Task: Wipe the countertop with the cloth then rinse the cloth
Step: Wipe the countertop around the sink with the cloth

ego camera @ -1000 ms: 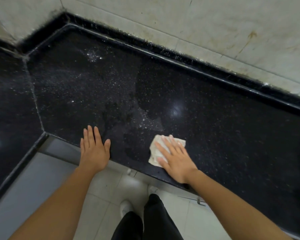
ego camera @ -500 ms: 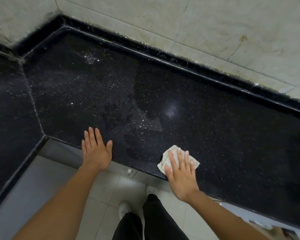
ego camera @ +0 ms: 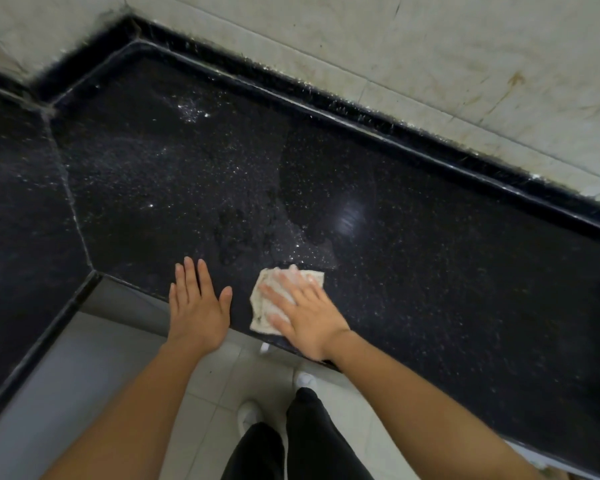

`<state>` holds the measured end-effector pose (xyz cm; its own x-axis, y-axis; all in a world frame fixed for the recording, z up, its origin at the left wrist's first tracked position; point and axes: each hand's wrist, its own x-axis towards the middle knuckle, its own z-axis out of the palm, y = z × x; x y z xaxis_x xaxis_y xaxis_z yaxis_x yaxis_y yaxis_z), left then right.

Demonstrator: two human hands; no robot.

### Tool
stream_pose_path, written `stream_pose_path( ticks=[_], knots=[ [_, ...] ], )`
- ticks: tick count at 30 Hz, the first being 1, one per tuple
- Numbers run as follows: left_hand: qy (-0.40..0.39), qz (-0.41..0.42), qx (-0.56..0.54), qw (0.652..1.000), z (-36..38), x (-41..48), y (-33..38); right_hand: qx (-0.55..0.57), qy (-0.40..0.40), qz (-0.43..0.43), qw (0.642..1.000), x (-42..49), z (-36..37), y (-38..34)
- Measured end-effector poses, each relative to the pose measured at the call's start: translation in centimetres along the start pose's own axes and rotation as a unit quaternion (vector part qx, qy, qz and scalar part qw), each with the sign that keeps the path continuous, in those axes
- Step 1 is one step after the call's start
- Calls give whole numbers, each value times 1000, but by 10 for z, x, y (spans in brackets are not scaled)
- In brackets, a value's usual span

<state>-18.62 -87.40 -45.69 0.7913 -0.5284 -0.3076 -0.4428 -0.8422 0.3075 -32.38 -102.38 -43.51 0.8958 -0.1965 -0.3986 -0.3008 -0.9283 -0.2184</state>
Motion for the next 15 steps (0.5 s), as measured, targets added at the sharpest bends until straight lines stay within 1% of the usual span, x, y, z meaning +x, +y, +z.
stream_pose_path(
  ticks=[4, 7, 9, 12, 15],
  knots=[
    [5, 1, -3, 1000, -1, -2, 1, 22, 18, 107, 994, 5, -12, 43],
    [8, 4, -8, 1000, -3, -3, 2, 59, 46, 185, 980, 12, -21, 76],
    [7, 5, -8, 1000, -3, -3, 2, 88, 59, 254, 961, 17, -29, 95],
    [6, -2, -12, 1000, -2, -1, 3, 127, 82, 352, 924, 29, -37, 109],
    [-4, -8, -16, 1000, -3, -1, 5, 163, 110, 395, 898, 47, -36, 95]
  ],
)
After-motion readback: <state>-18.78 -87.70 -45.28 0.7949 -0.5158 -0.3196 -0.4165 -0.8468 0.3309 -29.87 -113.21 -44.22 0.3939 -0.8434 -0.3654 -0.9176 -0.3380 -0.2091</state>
